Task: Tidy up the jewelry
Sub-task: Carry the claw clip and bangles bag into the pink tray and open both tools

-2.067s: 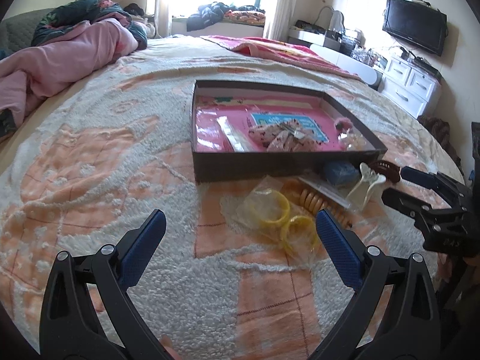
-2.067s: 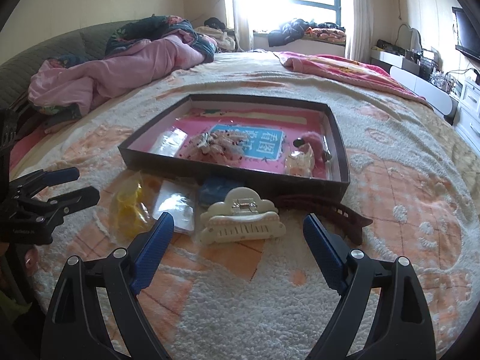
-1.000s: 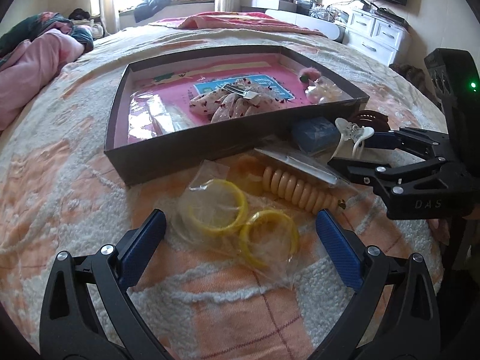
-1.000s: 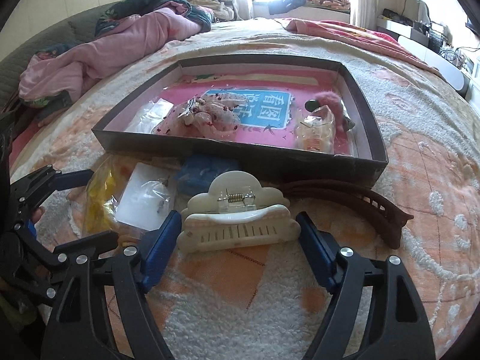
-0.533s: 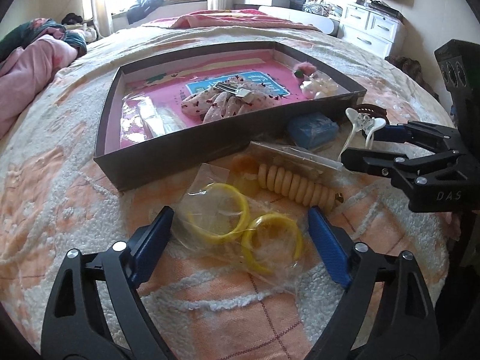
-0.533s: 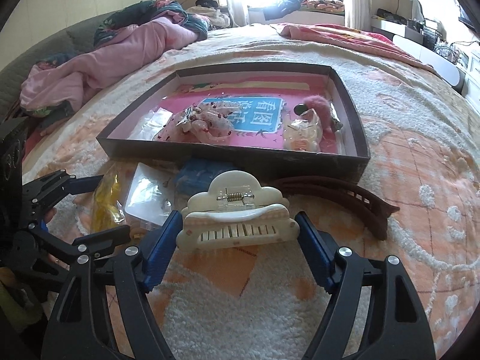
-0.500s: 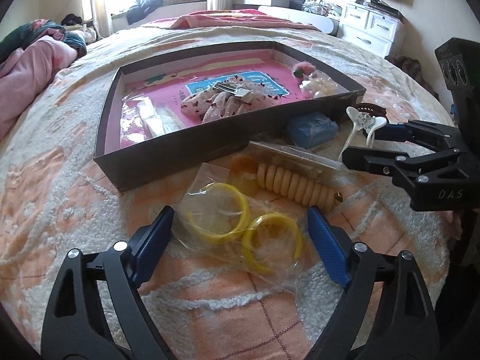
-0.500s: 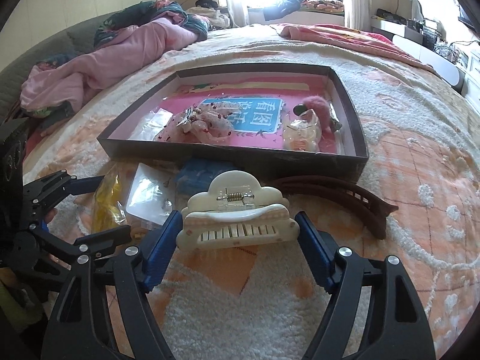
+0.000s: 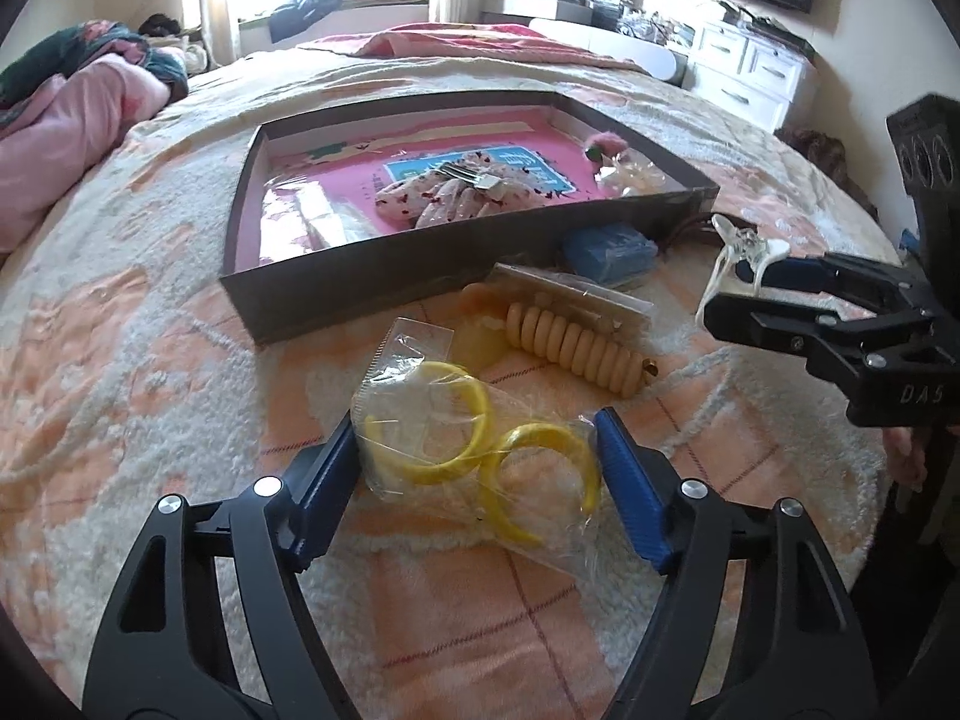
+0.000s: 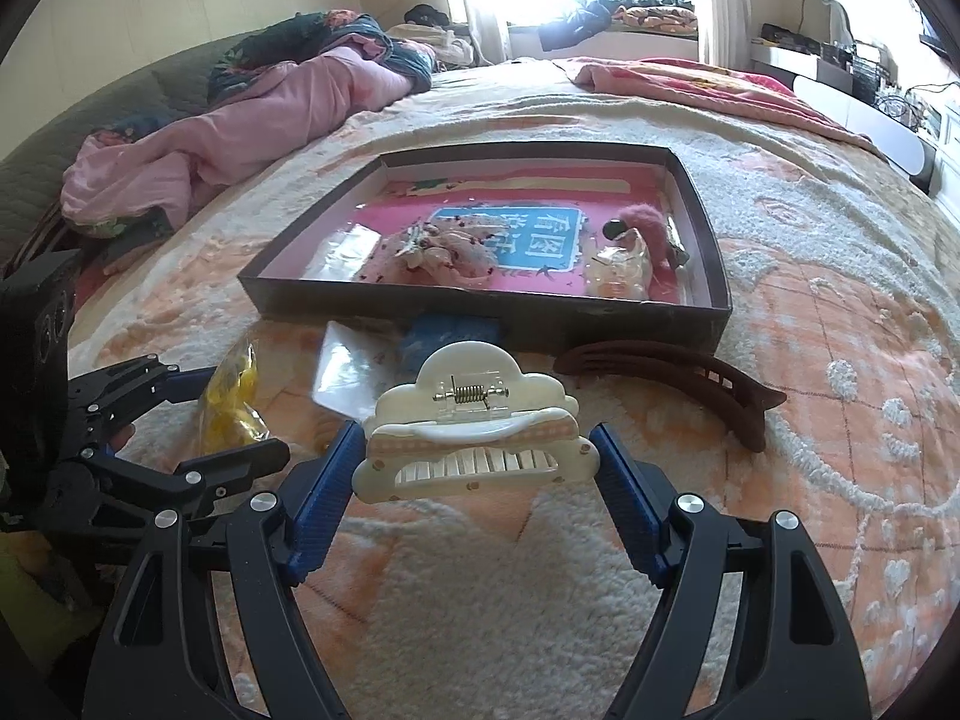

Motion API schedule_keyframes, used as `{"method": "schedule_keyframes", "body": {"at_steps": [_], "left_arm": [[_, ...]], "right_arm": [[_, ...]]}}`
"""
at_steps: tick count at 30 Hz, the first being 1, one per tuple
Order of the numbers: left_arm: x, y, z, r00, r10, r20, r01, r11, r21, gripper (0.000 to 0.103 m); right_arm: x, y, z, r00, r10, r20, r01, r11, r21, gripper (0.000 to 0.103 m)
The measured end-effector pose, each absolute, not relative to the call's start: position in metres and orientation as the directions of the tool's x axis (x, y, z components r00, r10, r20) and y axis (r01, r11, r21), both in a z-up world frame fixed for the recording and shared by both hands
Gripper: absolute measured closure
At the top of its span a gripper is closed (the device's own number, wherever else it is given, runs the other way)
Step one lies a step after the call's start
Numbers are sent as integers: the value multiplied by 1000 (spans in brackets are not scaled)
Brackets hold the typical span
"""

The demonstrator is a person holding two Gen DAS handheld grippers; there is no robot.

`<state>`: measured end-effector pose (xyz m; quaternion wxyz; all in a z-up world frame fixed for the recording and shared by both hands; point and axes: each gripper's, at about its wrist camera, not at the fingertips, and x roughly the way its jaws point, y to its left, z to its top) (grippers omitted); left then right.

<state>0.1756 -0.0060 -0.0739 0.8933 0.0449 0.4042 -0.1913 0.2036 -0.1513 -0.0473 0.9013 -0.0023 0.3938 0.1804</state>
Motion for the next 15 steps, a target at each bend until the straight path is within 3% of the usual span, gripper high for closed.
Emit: {"method": "schedule_keyframes", "body": {"at_steps": [15], "left_arm": [[180, 34, -47, 665, -278, -693, 249, 957, -145, 37]], "right_arm": [[200, -138, -32, 634, 364, -683, -372, 917, 144, 29]]}}
